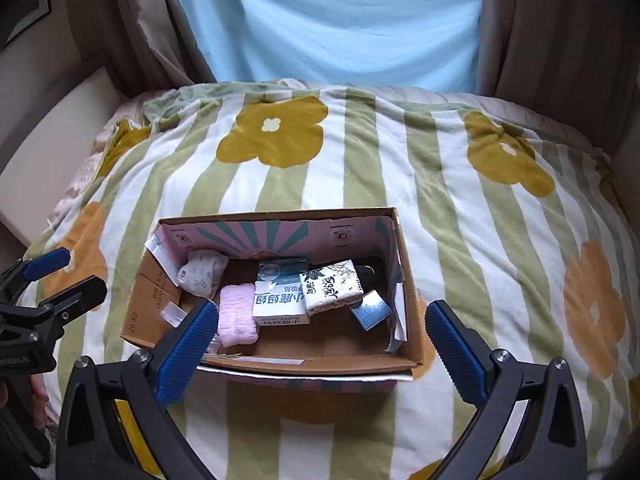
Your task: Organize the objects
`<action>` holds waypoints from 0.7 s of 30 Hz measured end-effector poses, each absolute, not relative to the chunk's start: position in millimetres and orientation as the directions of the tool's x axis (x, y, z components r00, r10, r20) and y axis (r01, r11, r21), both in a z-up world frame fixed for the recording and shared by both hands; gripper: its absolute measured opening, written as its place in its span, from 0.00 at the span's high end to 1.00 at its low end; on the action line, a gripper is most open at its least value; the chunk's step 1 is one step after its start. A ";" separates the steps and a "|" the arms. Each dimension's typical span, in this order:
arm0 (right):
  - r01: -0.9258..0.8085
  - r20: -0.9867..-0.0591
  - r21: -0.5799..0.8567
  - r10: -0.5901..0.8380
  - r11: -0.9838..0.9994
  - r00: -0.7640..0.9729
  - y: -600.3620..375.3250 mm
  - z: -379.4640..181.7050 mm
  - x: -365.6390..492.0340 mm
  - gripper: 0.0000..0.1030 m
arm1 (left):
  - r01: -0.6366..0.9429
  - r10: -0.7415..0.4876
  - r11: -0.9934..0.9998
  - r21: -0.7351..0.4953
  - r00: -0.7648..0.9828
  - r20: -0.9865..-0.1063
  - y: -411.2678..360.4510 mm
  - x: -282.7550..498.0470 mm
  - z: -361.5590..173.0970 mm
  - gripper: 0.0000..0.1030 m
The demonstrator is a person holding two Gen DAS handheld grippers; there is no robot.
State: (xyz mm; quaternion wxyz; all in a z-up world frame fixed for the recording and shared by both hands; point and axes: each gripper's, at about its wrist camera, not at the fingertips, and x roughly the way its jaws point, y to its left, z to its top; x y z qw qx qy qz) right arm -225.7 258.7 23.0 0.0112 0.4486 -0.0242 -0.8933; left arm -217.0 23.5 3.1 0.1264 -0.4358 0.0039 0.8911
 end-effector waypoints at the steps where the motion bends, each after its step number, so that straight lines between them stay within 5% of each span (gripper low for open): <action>1: -0.013 -0.786 0.024 -0.011 -1.000 -0.618 256.9 30.7 -216.0 0.00 | -0.225 0.226 -0.968 -0.109 -0.604 -0.765 20.4 -207.9 10.5 0.00; 12: 0.000 -0.678 0.036 -0.025 -0.999 -0.735 238.8 77.6 -85.6 0.00 | -0.190 0.160 -0.982 -0.016 -0.773 -0.614 8.4 -59.2 49.5 0.00; 21: -0.042 -0.659 -0.001 0.033 -0.999 -0.752 236.7 60.4 -35.6 0.00 | -0.164 0.162 -0.985 -0.050 -0.789 -0.593 -1.6 -18.1 45.2 0.00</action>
